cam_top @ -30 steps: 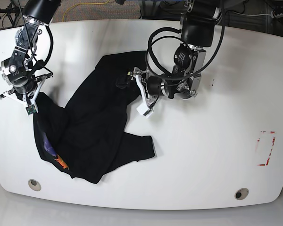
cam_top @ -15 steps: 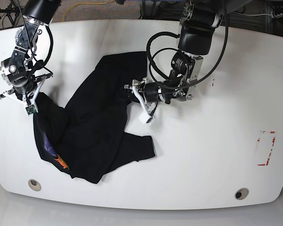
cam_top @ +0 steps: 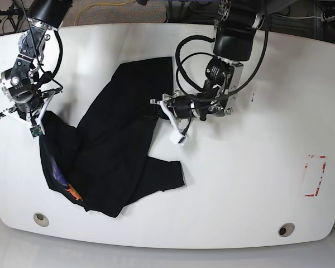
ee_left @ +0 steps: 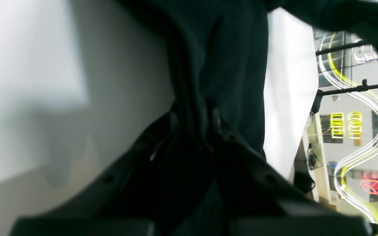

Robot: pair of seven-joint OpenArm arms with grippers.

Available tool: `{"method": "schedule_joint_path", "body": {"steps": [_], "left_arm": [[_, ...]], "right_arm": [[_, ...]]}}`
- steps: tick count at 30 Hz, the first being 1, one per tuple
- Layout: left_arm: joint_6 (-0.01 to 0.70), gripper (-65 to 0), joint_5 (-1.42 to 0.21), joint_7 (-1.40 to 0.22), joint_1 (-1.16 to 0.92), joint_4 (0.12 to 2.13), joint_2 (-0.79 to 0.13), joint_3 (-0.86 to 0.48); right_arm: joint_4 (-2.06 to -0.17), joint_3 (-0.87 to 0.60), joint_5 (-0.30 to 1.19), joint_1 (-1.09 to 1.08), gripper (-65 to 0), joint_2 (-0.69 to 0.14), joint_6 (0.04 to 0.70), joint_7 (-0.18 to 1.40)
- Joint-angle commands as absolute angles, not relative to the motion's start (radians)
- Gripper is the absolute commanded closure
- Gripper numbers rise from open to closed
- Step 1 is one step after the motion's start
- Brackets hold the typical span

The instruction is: Fold the T-shirt properly

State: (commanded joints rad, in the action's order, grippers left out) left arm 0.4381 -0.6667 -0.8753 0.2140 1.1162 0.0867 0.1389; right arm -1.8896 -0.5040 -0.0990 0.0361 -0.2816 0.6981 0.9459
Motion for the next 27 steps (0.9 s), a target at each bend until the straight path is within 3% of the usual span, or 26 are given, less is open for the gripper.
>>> {"method": "schedule_joint_path", "body": {"steps": [12,27], "left_arm": [[0.437,-1.7,-0.766,-0.908,0.183,1.282,-0.104,0.134],[0.437,-1.8,-0.789,-1.043,0.171,1.417,-0.28,-0.085]], "right_arm": [[-1.925,-0.504,-0.101,0.036,0.0,-0.216,0.698,0.946],[-1.917,-0.506,-0.101,0.062,0.0,-0.142,0.698,0.947]]}}
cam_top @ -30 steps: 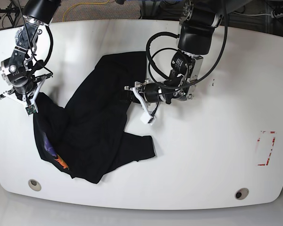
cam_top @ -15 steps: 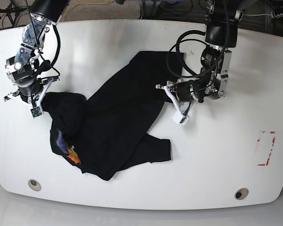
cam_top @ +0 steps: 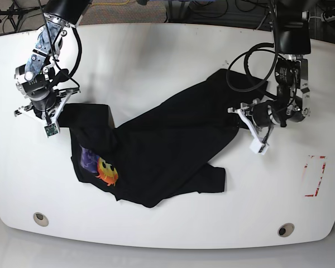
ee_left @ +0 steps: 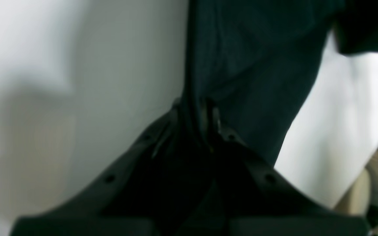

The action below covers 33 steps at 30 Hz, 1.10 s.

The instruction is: Fold the T-shirt properly

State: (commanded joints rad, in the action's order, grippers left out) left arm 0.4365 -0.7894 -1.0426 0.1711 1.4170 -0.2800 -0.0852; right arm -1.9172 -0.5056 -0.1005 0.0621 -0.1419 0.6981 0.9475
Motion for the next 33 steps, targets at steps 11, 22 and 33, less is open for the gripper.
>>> {"method": "schedule_joint_path", "body": {"steps": [11,22,33], "left_arm": [[0.438,-1.9,-0.789,-1.043,0.17,1.463,-0.409,-0.099],[0.441,-2.1,-0.789,-1.043,0.176,1.461,-0.521,-0.153],[0.441,-2.2,-0.785,-1.043,0.216,1.461,-0.539,-0.162]], "right_arm": [[-1.917,-0.51,-0.102,0.094,0.0,-0.125,0.698,0.947],[-1.916,-0.513,-0.102,0.165,0.0,-0.142,0.698,0.947],[-1.916,-0.515,-0.102,0.186,0.0,-0.143,0.698,0.946]]}}
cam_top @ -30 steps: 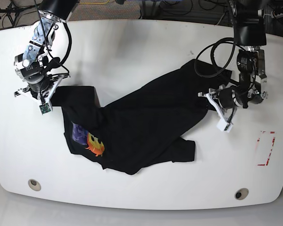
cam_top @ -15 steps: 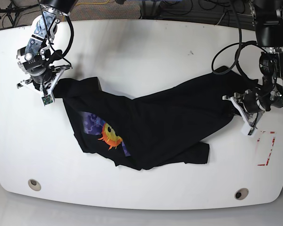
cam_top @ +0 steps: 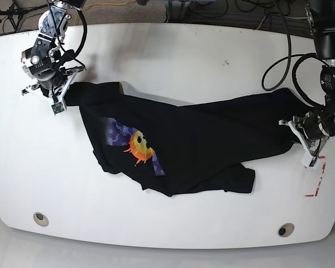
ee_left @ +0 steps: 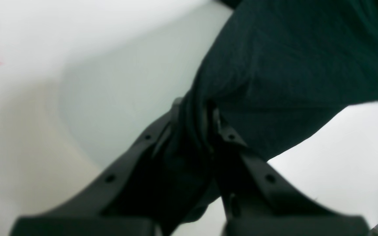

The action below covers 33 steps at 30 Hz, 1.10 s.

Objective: Fold the T-shirt properly
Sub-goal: 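Pull the grasped edge with the left gripper away from the right gripper, then lift the shirt with both grippers and swing it toward the table edge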

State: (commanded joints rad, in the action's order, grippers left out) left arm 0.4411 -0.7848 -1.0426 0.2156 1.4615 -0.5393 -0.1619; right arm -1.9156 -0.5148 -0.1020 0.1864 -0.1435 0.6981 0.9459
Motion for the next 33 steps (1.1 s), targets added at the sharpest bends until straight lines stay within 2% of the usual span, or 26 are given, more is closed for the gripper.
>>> {"method": "schedule_joint_path", "body": {"steps": [14,19,22,33], "left_arm": [[0.441,-2.1,-0.791,-1.043,0.325,1.483,-0.558,-0.163],[0.441,-2.1,-0.791,-1.043,0.407,1.567,-0.552,-0.163],[0.441,-2.1,-0.789,-1.043,0.481,1.598,-0.512,-0.163],[0.441,-2.1,-0.783,-1.043,0.736,1.606,-0.492,-0.159]], "right_arm": [[-1.92,-0.515,-0.104,0.179,0.0,-0.168,0.698,0.947],[-1.923,-0.513,-0.104,0.087,0.0,-0.18,0.698,0.947],[-1.928,-0.506,-0.104,0.015,0.0,-0.202,0.698,0.947],[-1.928,-0.481,-0.102,-0.24,0.0,-0.283,0.698,0.949]]}}
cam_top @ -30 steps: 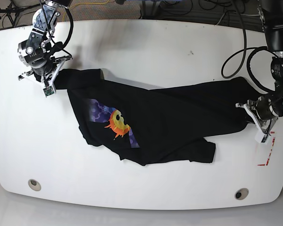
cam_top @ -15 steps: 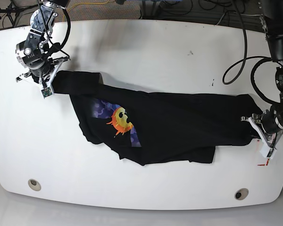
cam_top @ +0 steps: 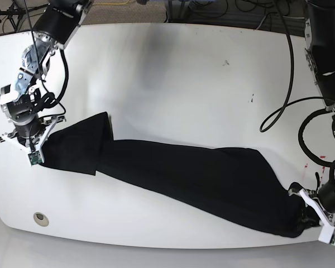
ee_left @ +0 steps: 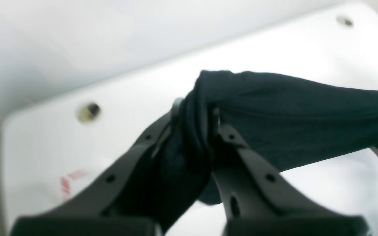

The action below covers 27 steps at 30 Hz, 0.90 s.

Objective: Fold the T-shirt properly
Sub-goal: 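Lift the shirt with both grippers and swing it toward the table edge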

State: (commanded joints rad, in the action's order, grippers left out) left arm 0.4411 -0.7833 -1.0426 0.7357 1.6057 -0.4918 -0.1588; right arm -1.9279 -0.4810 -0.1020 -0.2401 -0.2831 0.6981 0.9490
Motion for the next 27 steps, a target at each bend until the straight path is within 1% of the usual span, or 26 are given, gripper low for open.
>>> {"method": "schedule_joint_path", "body": {"steps": [6,13,16,22,27], "left_arm": [[0.441,-2.1,-0.782,-1.043,0.883,1.606,-0.492,-0.157],[0.44,-2.2,-0.782,-1.043,0.975,1.61,-0.49,-0.157],[0.44,-2.2,-0.782,-1.043,1.015,1.613,-0.49,-0.157],[0.44,-2.2,-0.782,-1.043,1.122,1.586,-0.499,-0.159],[0.44,-2.2,-0.782,-1.043,1.221,1.527,-0.501,-0.159]], "right_arm": [[-1.929,-0.403,-0.102,-0.39,0.0,-0.361,0.698,0.955],[-1.933,-0.305,-0.102,-0.59,0.0,-0.433,0.698,1.046],[-1.929,-0.278,-0.102,-0.673,0.0,-0.453,0.698,1.067],[-1.923,-0.176,-0.102,-0.826,0.0,-0.504,0.698,1.092],[-1.926,-0.101,-0.102,-0.918,0.0,-0.516,0.698,1.092]]}}
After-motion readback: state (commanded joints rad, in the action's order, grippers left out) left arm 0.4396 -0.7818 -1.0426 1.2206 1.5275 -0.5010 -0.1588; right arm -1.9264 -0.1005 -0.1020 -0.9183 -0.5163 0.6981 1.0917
